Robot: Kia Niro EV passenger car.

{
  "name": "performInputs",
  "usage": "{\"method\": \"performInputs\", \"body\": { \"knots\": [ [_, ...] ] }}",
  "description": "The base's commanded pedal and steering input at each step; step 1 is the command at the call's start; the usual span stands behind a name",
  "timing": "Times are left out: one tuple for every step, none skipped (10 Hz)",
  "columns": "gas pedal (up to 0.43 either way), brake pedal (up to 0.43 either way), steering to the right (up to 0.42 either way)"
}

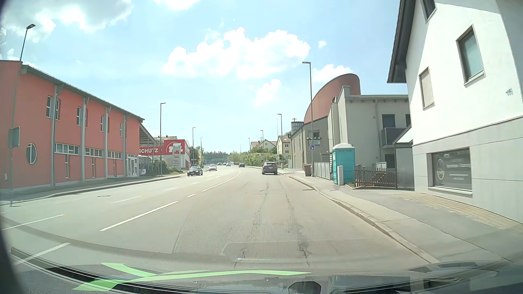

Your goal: Follow the waypoints while adhering to traffic rules and regulations

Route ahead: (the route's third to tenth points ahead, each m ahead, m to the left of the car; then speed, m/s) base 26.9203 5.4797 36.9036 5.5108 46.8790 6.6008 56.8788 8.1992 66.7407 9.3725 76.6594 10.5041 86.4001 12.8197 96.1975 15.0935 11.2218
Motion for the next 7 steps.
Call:
{"method": "performInputs", "body": {
  "knots": [
    [0.228,0.000,-0.016],
    [0.228,0.000,-0.015],
    [0.228,0.000,-0.015],
    [0.220,0.000,-0.015],
    [0.220,0.000,-0.014],
    [0.220,0.000,-0.014],
    [0.209,0.000,-0.014]
  ]
}}
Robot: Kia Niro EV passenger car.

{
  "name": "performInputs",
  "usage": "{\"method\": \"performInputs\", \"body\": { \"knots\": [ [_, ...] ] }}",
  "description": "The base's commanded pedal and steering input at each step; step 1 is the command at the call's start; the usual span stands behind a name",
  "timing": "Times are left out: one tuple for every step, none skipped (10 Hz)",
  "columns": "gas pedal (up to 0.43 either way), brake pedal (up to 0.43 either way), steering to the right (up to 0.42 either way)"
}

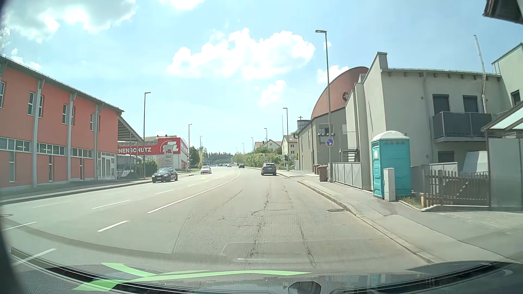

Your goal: Follow the waypoints while adhering to traffic rules and regulations

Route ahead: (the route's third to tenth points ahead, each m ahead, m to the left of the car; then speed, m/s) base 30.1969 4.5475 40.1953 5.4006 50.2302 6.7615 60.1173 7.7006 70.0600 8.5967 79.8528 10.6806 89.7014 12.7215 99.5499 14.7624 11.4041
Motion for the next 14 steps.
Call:
{"method": "performInputs", "body": {
  "knots": [
    [0.209,0.000,-0.014],
    [0.197,0.000,-0.014],
    [0.197,0.000,-0.014],
    [0.197,0.000,-0.014],
    [0.197,0.000,-0.014],
    [0.197,0.000,-0.014],
    [0.197,0.000,-0.014],
    [0.197,0.000,-0.014],
    [0.197,0.000,-0.014],
    [0.197,0.000,-0.012],
    [0.197,0.000,-0.012],
    [0.197,0.000,-0.011],
    [0.197,0.000,-0.011],
    [0.197,0.000,-0.011]
  ]
}}
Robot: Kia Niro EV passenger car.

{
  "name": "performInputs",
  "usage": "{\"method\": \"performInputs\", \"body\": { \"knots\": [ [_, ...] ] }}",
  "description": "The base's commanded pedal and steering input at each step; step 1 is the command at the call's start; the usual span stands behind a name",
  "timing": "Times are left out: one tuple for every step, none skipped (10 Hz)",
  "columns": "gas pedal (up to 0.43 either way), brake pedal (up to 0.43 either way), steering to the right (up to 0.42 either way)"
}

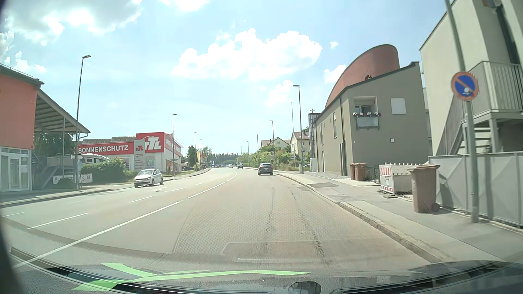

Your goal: Follow the waypoints while adhering to traffic rules and regulations

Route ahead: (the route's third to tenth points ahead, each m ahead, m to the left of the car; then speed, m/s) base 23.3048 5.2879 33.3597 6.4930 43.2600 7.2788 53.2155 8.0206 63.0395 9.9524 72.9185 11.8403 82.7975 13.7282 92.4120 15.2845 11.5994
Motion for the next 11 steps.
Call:
{"method": "performInputs", "body": {
  "knots": [
    [0.197,0.000,-0.011],
    [0.197,0.000,-0.011],
    [0.197,0.000,-0.012],
    [0.197,0.000,-0.013],
    [0.197,0.000,-0.016],
    [0.197,0.000,-0.017],
    [0.197,0.000,-0.017],
    [0.197,0.000,-0.016],
    [0.197,0.000,-0.016],
    [0.197,0.000,-0.016],
    [0.197,0.000,-0.017]
  ]
}}
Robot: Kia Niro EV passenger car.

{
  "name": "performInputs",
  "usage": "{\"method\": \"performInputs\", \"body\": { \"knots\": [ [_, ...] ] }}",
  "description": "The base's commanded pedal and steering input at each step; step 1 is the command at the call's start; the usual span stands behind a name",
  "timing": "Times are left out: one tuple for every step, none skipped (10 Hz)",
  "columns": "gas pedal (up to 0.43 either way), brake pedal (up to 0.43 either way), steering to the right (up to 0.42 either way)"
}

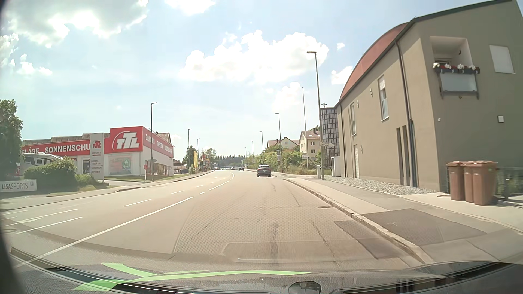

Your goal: Follow the waypoints while adhering to traffic rules and regulations

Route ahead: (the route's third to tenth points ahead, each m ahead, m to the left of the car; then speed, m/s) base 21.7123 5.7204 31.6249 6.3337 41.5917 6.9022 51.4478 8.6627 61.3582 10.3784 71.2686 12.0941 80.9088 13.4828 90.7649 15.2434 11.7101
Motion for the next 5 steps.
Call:
{"method": "performInputs", "body": {
  "knots": [
    [0.197,0.000,-0.018],
    [0.197,0.000,-0.020],
    [0.197,0.000,-0.020],
    [0.189,0.000,-0.021],
    [0.189,0.000,-0.021]
  ]
}}
